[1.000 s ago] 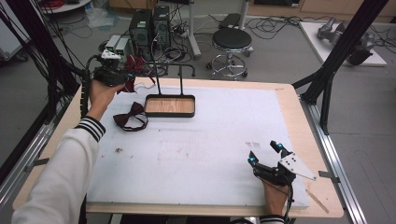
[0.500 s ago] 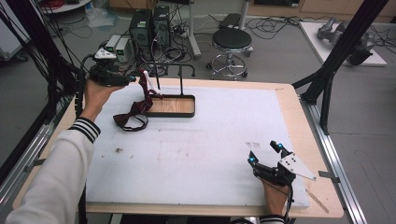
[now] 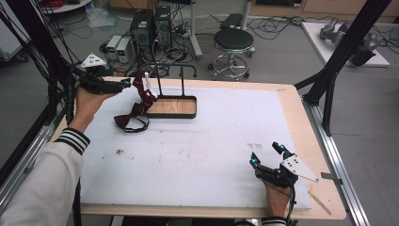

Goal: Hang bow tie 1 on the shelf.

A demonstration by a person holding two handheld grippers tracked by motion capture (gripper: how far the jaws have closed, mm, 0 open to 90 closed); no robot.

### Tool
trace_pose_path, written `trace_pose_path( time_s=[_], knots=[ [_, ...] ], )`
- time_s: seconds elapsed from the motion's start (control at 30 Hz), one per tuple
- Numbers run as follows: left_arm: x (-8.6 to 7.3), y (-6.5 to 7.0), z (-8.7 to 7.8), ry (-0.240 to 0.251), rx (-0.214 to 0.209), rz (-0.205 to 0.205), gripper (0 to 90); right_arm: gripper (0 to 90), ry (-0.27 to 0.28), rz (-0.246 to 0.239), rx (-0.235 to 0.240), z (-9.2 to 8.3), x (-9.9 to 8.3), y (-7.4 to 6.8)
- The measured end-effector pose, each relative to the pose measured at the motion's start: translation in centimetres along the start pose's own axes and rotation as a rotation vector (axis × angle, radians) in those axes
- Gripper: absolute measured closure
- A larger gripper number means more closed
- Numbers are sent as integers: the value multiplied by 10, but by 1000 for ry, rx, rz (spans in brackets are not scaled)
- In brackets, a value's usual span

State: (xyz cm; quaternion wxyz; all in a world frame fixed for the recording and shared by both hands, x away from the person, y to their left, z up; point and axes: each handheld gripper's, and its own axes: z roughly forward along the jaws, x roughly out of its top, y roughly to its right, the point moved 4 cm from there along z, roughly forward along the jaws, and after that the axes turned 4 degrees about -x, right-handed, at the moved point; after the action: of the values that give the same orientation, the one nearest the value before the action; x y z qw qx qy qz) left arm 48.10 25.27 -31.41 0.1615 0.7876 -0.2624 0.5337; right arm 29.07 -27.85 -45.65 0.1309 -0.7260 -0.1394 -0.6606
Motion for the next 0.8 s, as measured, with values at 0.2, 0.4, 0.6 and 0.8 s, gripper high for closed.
trace_pose_path(
  time_s=[0.2, 0.4, 0.6, 0.8],
  knots=[
    [-4, 14, -21, 62, -31, 22, 186, 97, 2, 0, 0, 0, 0, 0],
    [-18, 24, -44, 136, -59, 16, 183, 97, 4, -3, -1, -1, 0, 0],
    [-37, 42, -68, 181, -77, 33, 182, 97, 1, -11, -6, 0, 0, -2],
    [-56, 59, -86, 215, -93, 59, 182, 97, 0, -13, -14, 0, 0, -1]
  ],
)
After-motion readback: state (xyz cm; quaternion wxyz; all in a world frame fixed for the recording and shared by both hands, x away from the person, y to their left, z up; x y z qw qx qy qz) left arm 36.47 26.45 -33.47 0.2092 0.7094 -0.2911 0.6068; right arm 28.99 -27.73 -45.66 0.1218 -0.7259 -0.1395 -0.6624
